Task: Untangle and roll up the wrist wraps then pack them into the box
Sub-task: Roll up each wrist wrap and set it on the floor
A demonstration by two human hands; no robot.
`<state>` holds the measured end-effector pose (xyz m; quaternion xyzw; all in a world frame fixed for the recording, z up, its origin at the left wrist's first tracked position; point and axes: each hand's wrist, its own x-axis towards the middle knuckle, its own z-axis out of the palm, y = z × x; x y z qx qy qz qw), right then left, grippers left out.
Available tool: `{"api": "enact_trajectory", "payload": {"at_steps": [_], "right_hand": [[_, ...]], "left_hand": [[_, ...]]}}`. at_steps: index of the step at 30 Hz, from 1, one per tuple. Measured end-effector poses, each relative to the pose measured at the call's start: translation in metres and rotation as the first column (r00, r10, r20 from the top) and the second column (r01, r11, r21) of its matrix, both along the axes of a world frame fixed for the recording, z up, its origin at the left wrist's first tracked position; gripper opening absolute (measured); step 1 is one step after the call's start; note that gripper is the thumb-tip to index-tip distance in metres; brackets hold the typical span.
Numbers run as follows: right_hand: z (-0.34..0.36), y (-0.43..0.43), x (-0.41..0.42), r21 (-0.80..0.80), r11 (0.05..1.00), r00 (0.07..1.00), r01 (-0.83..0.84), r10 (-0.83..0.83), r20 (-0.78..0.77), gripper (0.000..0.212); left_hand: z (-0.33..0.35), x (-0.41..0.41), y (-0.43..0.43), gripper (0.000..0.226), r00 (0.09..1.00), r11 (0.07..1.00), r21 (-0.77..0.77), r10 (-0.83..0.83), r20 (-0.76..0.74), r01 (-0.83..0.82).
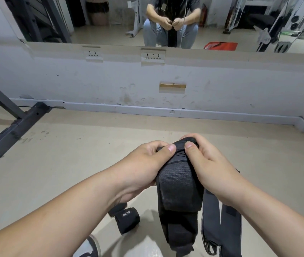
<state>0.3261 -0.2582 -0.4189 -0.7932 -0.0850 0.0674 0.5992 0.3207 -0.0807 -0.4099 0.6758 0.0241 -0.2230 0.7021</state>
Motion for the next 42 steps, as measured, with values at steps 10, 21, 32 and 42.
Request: {"api": "enact_trajectory", "payload": {"at_steps": [10,21,32,42], "right_hand": [[0.008,0.007,-0.003,0.126,0.990,0.990,-0.065,0.080,-0.119,0.022],[0.000,0.016,-0.006,0.085,0.995,0.996,0.060,-0.065,0.059,0.028],[0.008,0.001,-0.004,-0.105,0.994,0.962,-0.032,0.059,0.265,0.029],[0.013,0.004,-0.003,0.106,0.993,0.999,-0.048,0.046,0.019,0.029]], "left_hand": [[-0.004,-0.002,-0.001,0.028,0.965,0.991,-0.013,0.132,0.226,-0.132],[0.004,-0.002,0.001,0.031,0.981,0.993,-0.087,0.094,0.171,-0.080],[0.011,0.002,-0.006,0.055,0.985,0.943,-0.332,-0.061,-0.159,0.005],[0.007,0.002,-0.006,0.025,0.982,0.970,-0.175,0.180,0.064,-0.166]]}}
